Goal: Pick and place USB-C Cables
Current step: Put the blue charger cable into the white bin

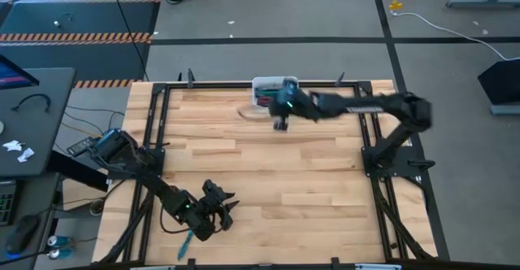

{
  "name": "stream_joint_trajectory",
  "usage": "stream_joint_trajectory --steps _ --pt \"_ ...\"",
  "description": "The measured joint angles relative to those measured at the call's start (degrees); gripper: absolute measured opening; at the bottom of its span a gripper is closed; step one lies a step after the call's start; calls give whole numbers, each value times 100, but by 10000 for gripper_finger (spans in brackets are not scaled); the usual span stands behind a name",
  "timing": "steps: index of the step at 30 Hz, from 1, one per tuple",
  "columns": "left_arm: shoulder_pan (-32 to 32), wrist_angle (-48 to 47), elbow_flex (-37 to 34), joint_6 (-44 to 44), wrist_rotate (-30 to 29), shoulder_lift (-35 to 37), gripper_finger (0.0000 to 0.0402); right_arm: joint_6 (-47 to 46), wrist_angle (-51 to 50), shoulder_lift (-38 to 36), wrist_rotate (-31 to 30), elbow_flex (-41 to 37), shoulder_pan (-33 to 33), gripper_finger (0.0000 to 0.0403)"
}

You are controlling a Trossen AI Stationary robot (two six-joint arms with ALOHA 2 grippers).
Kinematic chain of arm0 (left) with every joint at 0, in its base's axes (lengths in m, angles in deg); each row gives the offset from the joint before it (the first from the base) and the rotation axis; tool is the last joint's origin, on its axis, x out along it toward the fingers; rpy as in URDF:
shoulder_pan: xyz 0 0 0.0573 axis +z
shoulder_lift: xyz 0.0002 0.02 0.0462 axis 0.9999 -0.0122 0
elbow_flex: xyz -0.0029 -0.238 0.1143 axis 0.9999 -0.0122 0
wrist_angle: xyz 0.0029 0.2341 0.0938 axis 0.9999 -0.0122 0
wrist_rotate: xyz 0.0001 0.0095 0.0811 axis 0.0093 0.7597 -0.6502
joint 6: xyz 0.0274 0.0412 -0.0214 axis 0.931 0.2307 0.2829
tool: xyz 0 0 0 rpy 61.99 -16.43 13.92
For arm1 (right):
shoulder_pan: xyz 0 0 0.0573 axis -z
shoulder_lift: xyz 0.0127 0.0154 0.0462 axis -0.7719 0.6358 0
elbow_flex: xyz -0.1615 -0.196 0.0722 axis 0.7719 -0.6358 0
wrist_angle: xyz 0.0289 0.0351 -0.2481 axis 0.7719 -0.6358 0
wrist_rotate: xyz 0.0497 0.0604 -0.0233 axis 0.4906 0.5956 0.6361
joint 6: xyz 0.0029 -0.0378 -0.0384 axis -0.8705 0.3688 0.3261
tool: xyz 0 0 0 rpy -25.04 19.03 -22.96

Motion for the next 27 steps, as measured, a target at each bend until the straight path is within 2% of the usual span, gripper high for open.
stream_joint_trajectory --steps 4,6,8,11,14,17,20,22,24,26,27 --pt "-91 108 0 29 -80 0 142 -352 2332 -1062 1266 -1586 -945 82" --pt "-180 329 -4 413 -328 0 142 -622 3627 -1466 1527 -2474 -1519 71" --pt "-318 937 -4 1288 -774 0 142 -811 4916 -1734 1571 -3333 -2125 61" --pt "-508 2195 -4 2853 -1265 0 142 -993 6741 -1890 1559 -4416 -3004 50" --pt "-595 3497 -2 4148 -1267 2 142 -1257 8054 -1779 1319 -5219 -3708 43" --pt "-544 4455 -2 4659 -994 2 142 -1524 8853 -1560 837 -5666 -4228 38" --pt "-461 5046 25 4986 -743 31 141 -1665 9119 -1313 214 -5796 -4585 37" --pt "-420 4832 198 5134 -452 115 141 -1678 9134 -1172 -79 -5751 -4721 36" --pt "-417 4063 513 5058 -300 269 141 -1683 9143 -986 -197 -5644 -4772 36" --pt "-447 2656 1074 4576 -138 381 141 -1691 9134 -785 -204 -5535 -4795 36" --pt "-480 1597 1441 4215 -95 427 141 -1707 9145 -669 -200 -5464 -4799 36"
